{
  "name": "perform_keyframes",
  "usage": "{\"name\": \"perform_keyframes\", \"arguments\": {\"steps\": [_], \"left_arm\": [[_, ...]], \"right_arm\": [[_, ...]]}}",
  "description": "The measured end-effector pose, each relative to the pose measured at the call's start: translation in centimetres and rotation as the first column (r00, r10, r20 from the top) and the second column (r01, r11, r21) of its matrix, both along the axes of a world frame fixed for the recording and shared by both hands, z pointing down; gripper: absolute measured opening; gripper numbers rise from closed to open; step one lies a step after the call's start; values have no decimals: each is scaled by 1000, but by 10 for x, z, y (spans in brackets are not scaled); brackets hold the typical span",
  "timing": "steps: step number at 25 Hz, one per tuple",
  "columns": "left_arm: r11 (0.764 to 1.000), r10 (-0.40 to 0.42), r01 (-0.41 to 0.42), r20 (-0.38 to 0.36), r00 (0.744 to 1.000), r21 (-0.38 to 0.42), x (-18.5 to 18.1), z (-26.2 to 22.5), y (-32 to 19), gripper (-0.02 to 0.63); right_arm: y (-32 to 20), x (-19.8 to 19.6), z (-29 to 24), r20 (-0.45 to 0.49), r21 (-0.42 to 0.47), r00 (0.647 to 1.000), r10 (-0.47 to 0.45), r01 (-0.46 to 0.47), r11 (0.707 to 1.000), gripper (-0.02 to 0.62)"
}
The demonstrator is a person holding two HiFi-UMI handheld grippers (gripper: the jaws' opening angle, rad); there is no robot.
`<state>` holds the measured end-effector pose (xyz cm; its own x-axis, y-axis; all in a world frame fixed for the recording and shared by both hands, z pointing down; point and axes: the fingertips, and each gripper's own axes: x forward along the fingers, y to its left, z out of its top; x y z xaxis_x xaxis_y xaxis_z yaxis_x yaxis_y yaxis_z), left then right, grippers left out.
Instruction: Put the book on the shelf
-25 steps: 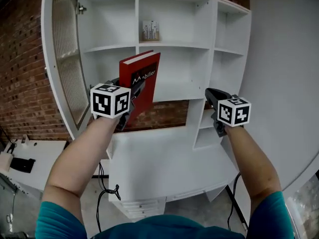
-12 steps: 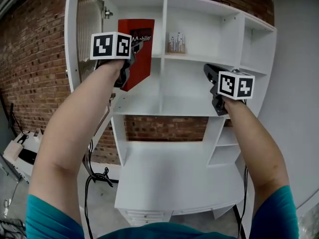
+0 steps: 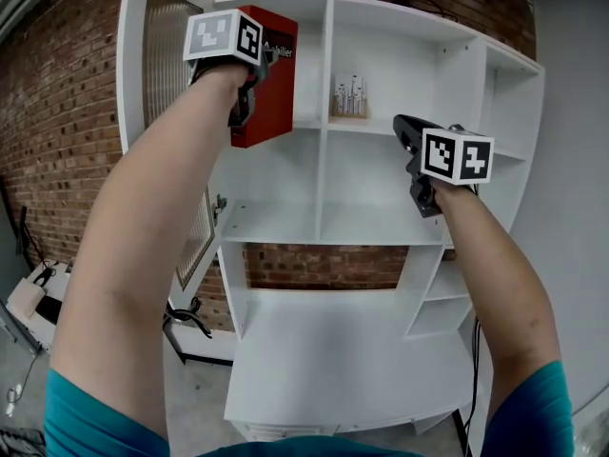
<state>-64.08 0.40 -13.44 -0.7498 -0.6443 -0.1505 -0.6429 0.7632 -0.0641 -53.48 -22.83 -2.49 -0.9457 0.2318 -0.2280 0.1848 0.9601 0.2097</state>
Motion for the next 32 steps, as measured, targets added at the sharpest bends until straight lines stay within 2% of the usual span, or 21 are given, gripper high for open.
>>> {"name": "perform_keyframes", "arguments": {"steps": [6,10,15,27,32], "left_arm": [[1000,7,-7,33,999,1,-6,-31,-6,173],[999,-37,38,67,997,-12,-14,-42,-10,172],[995,-78,81,48,996,-60,-43,-29,-22,172],[993,-117,117,-2,993,4,-111,-27,-24,172],[989,-146,146,-10,989,5,-137,-26,-28,172]], "right_arm": [[-1,-21,-6,6,6,1000,12,-12,1000,21],[-3,-31,-15,17,-1,1000,18,-18,1000,22],[-3,-45,-26,20,-9,999,33,-33,999,21],[-2,-71,-46,24,17,998,60,-60,998,22],[-9,-84,-43,16,37,996,85,-85,996,22]]}}
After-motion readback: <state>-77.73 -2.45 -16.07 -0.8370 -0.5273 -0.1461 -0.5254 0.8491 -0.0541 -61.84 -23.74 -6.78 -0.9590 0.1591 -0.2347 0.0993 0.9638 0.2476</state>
